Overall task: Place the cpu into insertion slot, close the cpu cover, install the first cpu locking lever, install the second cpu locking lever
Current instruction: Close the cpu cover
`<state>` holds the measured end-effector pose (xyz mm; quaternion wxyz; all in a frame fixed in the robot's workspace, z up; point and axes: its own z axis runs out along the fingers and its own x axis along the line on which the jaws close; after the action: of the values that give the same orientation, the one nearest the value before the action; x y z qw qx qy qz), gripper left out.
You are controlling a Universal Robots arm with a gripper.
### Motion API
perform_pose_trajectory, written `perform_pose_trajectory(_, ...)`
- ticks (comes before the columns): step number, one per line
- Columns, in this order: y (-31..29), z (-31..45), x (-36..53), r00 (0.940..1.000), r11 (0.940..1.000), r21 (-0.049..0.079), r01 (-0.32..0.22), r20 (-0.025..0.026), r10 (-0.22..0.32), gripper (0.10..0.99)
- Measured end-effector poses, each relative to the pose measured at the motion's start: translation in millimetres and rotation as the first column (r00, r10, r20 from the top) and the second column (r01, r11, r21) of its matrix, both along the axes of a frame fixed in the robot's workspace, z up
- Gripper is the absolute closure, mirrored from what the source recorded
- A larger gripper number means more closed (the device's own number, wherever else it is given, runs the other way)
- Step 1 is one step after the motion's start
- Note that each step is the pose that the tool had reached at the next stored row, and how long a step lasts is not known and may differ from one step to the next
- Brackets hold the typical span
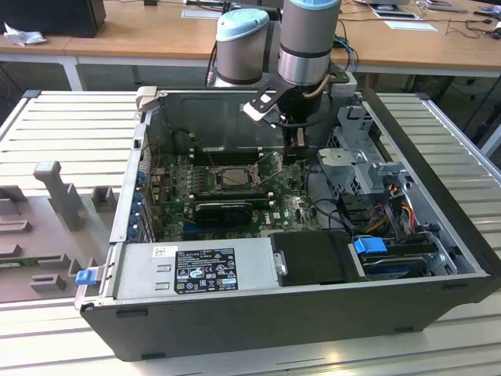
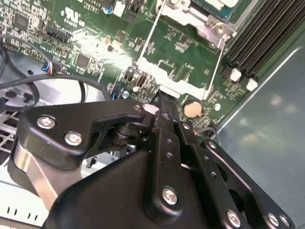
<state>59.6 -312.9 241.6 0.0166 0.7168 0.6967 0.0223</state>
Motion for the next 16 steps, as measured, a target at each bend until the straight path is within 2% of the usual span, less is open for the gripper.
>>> perform_pose_trajectory(2,0.0,-0.1,-2.0,1.0000,1.0000,0.000,0.000,-0.0015,0.000,0.980)
perform_pose_trajectory(16,0.0,-0.1,-15.5,1.0000,1.0000,0.001,0.000,-0.0015,0.000,0.980)
